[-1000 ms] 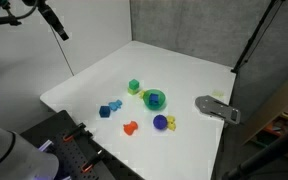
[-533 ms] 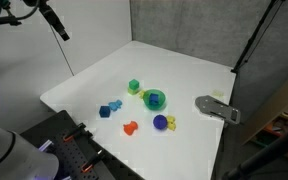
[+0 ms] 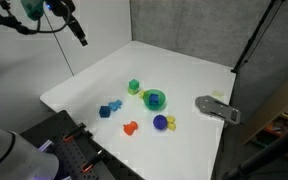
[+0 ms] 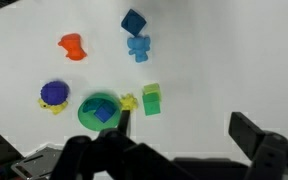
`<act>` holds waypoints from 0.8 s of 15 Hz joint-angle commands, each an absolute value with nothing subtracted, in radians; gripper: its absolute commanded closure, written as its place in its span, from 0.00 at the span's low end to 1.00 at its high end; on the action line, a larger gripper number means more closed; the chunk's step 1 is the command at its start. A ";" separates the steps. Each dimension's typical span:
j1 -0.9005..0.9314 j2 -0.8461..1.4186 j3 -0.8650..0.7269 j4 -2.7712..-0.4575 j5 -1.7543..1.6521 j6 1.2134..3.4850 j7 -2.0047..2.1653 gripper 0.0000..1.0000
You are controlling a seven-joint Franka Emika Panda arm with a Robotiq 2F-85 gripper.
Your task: Put the light blue object in the bowl
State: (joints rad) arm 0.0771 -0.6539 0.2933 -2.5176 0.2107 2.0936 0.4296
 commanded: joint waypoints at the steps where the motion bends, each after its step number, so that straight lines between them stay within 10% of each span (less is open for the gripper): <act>1: 0.094 -0.490 0.247 -2.457 0.229 2.146 0.368 0.00; 12: 0.115 -0.095 0.237 -2.466 0.120 2.341 0.386 0.00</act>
State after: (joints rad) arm 0.1090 -0.1925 0.2312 -2.4835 0.1831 2.2800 0.3391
